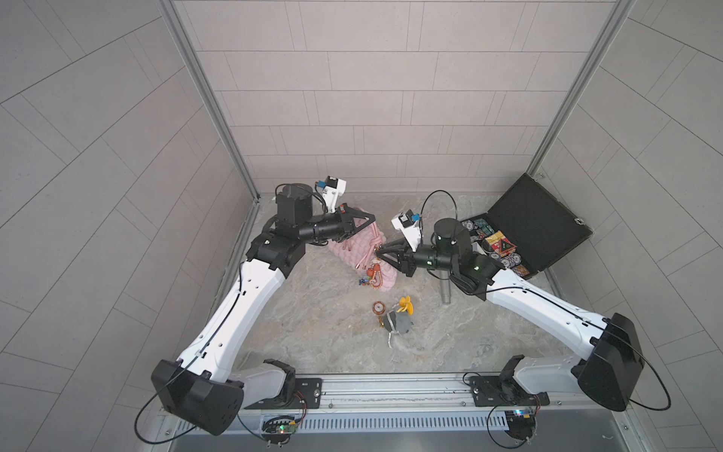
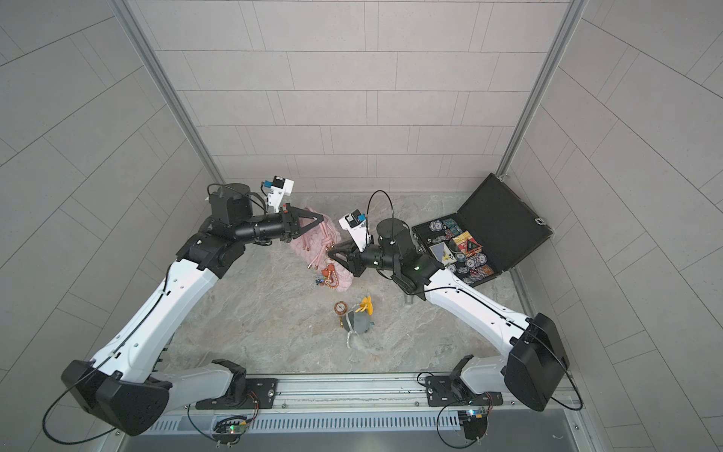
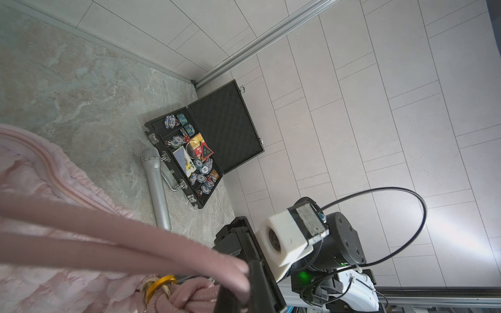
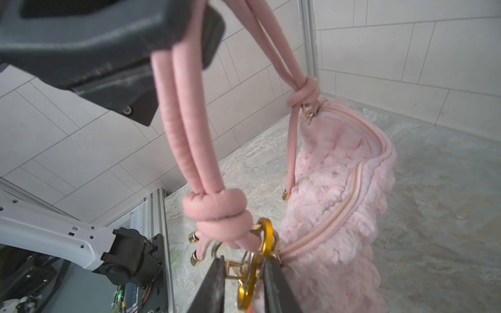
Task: Remove the decoration from the bag
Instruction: Adjust the bag.
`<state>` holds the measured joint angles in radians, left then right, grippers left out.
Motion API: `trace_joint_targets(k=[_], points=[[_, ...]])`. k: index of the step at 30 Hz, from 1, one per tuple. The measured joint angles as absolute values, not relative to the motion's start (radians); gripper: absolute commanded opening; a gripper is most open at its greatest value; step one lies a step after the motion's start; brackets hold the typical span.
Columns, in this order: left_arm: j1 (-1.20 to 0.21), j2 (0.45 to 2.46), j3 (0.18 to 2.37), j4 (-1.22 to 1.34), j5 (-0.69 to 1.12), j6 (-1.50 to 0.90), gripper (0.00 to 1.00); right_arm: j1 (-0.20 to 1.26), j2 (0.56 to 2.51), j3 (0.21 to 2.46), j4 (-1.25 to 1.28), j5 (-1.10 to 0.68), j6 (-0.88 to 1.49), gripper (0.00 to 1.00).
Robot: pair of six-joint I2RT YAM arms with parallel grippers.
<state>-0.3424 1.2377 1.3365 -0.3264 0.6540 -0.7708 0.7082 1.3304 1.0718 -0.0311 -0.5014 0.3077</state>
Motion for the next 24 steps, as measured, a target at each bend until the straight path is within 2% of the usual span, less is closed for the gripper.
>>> trace_joint_targets(k=[4, 13, 24], points=[[-0.342, 1.238, 1.336, -0.311, 0.654, -0.772, 0.0, 0.703, 1.338, 1.072, -0.028, -0.521, 0.327, 0.17], [-0.342, 1.235, 1.336, -0.303, 0.652, -0.755, 0.0, 0.696, 1.345, 1.072, -0.014, -0.55, 0.367, 0.0], [-0.334, 1.21, 1.364, -0.448, 0.628, -0.535, 0.0, 0.653, 1.267, 1.094, -0.12, -0.541, 0.374, 0.0]])
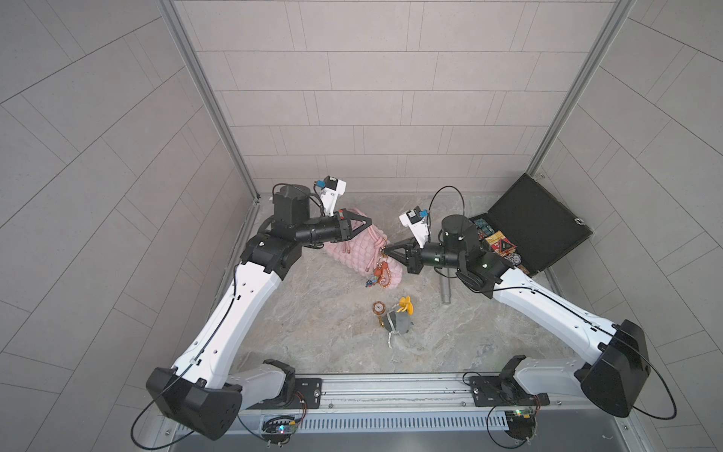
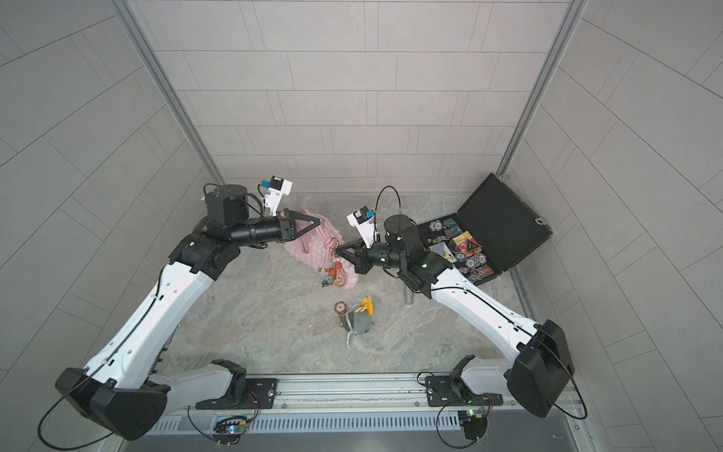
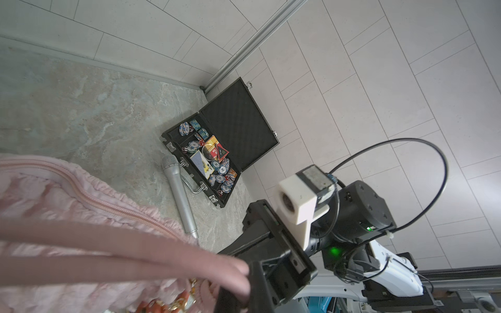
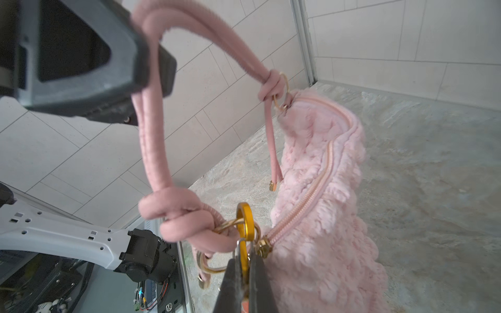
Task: Remove the decoration from the bag
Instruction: Adjust the bag.
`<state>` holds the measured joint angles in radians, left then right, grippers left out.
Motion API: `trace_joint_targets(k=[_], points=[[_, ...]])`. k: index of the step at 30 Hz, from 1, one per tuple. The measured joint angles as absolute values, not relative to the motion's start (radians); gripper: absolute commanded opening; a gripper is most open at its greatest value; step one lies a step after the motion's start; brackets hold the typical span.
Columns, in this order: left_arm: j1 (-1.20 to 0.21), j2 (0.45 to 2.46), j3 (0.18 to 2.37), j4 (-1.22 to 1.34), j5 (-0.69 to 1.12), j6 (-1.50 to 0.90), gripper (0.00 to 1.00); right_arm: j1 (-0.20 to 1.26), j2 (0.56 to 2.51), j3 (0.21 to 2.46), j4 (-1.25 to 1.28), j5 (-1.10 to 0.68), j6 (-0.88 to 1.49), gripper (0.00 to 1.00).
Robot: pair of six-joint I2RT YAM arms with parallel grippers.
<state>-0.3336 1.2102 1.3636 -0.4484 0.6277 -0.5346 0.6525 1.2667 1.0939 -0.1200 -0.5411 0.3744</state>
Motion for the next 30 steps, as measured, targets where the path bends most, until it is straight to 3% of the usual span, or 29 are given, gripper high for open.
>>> trace_joint_targets(k=[11, 30], points=[[-0.303, 1.184, 1.357, -0.531, 0.616, -0.42, 0.0, 0.619, 1.186, 1.151, -0.191, -0.519, 0.367, 0.0], [-0.29, 1.172, 1.27, -0.533, 0.582, -0.402, 0.0, 0.63, 1.217, 1.243, -0.591, -0.593, 0.161, 0.0]])
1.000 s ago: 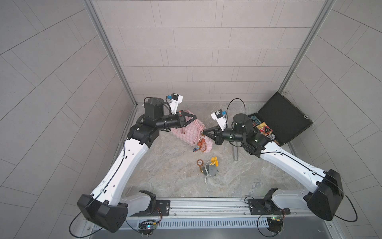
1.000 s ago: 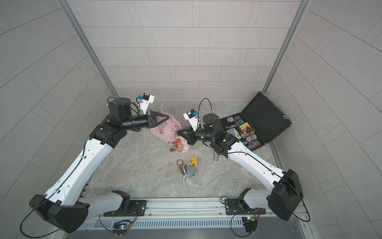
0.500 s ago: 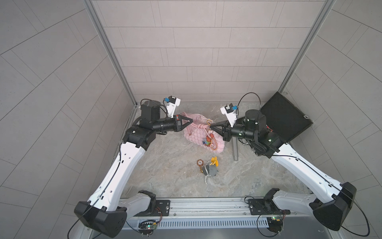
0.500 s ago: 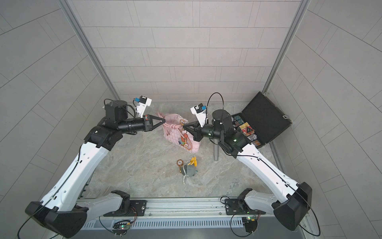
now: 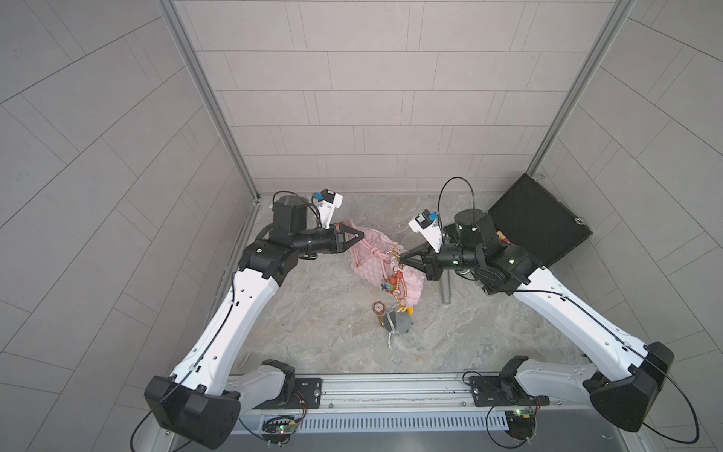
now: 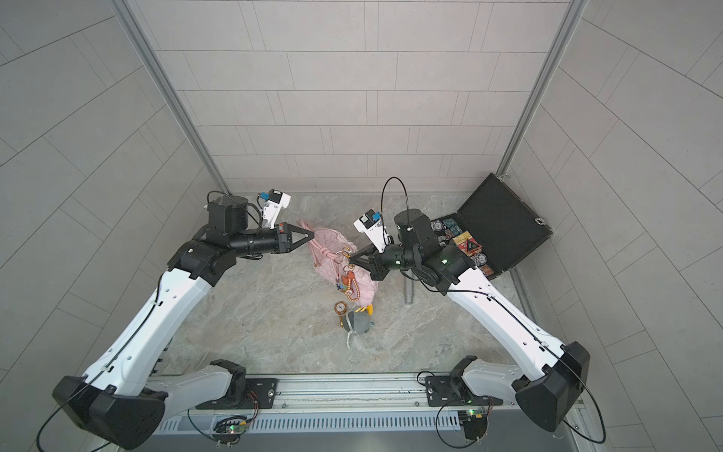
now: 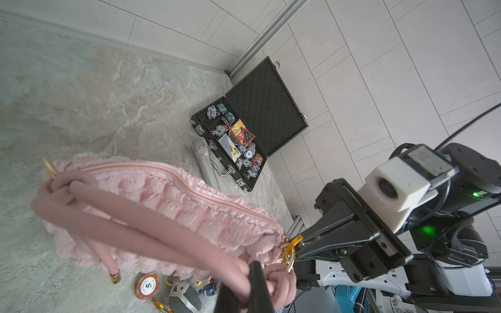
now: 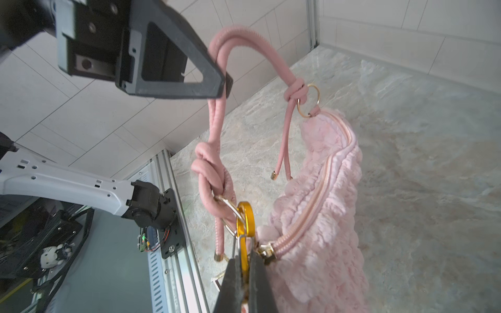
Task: Remove the decoration from the bag
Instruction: Adjust the bag.
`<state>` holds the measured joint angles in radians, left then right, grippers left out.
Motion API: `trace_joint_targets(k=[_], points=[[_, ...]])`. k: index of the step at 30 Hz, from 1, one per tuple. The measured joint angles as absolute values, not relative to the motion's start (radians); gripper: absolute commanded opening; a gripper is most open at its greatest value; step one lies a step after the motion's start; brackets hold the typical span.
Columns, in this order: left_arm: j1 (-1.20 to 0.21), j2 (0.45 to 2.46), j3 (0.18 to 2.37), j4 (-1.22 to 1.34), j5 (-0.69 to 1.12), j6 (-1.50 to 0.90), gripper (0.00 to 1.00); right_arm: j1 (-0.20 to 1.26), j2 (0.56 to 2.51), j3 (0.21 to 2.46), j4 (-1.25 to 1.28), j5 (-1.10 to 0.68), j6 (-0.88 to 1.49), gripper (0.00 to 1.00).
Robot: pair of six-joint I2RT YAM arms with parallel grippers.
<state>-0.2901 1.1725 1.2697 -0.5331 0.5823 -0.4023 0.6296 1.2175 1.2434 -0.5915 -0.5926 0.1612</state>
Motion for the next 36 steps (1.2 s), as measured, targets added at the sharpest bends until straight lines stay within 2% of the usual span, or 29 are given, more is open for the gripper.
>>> trace_joint_targets(k=[8, 19, 23, 36], points=[[-0.29, 1.229, 1.27, -0.537, 0.607, -0.411, 0.04, 0.644, 1.248, 1.237, -0.607, -0.634, 0.195, 0.0], [-0.287, 1.203, 1.134, -0.57, 0.622, -0.459, 0.09, 0.644, 1.261, 1.212, -0.501, -0.69, 0.292, 0.0], [-0.288, 1.202, 1.12, -0.561, 0.646, -0.5, 0.21, 0.644, 1.262, 1.212, -0.496, -0.699, 0.292, 0.0], [-0.336, 1.202, 0.952, -0.419, 0.713, -0.772, 0.45, 0.662, 1.273, 1.213, -0.482, -0.717, 0.258, 0.0]])
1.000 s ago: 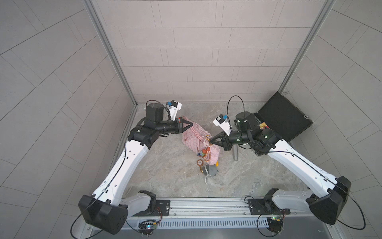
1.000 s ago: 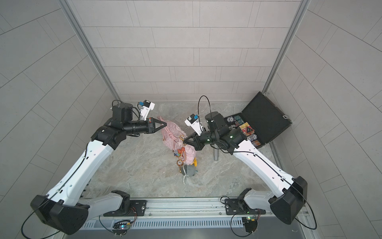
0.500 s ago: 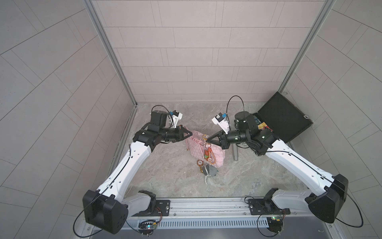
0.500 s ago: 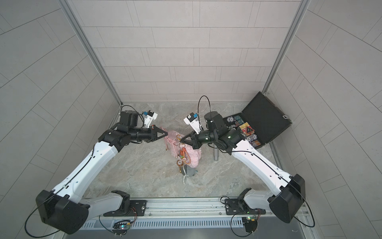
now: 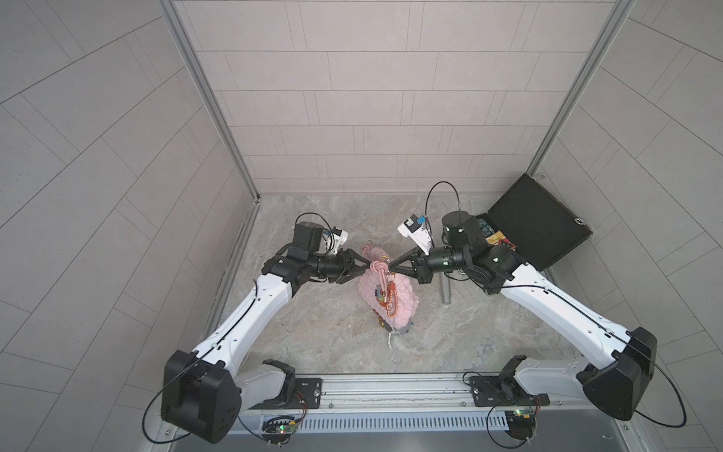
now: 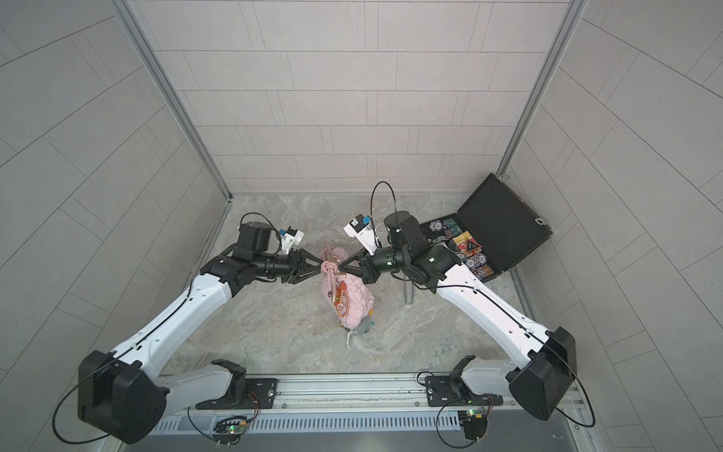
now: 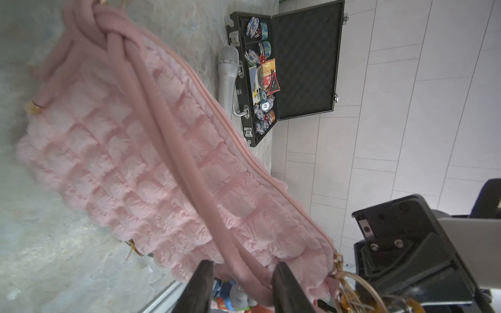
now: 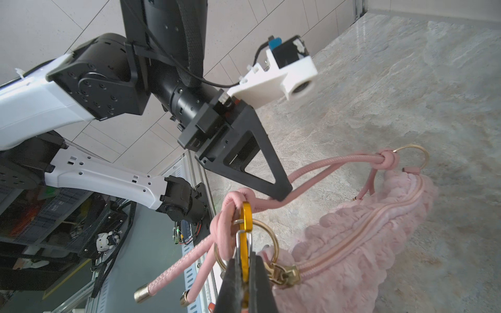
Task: Remove the decoration from the bag
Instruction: Adjust the bag.
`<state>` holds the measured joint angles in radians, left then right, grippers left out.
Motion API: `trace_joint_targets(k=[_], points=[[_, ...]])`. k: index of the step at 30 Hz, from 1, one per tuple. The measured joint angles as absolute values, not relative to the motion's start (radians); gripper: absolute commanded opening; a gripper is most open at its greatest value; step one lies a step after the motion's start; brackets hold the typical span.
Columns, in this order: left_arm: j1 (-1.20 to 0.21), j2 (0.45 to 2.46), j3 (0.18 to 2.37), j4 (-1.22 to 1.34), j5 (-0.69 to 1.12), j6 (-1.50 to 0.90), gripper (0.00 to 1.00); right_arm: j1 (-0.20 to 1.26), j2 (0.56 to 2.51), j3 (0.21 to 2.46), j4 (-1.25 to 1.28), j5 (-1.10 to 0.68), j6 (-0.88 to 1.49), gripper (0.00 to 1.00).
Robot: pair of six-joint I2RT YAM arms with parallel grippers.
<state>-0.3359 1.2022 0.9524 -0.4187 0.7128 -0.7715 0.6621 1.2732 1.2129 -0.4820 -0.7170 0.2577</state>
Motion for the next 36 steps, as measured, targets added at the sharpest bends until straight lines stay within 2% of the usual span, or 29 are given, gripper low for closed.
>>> trace_joint_targets(k=[8, 14, 22, 36], points=[[-0.367, 1.241, 0.955, -0.332, 0.71, -0.881, 0.61, 0.668, 1.272, 1.182, -0.47, -0.723, 0.241, 0.0], [-0.396, 1.299, 0.958, -0.261, 0.715, -0.937, 0.64, 0.668, 1.272, 1.121, -0.456, -0.727, 0.238, 0.0], [-0.467, 1.43, 0.996, -0.319, 0.715, -0.905, 0.66, 0.673, 1.267, 1.072, -0.432, -0.764, 0.239, 0.0], [-0.479, 1.549, 1.193, -0.648, 0.704, -0.588, 0.68, 0.761, 1.276, 1.032, -0.389, -0.812, 0.202, 0.0]])
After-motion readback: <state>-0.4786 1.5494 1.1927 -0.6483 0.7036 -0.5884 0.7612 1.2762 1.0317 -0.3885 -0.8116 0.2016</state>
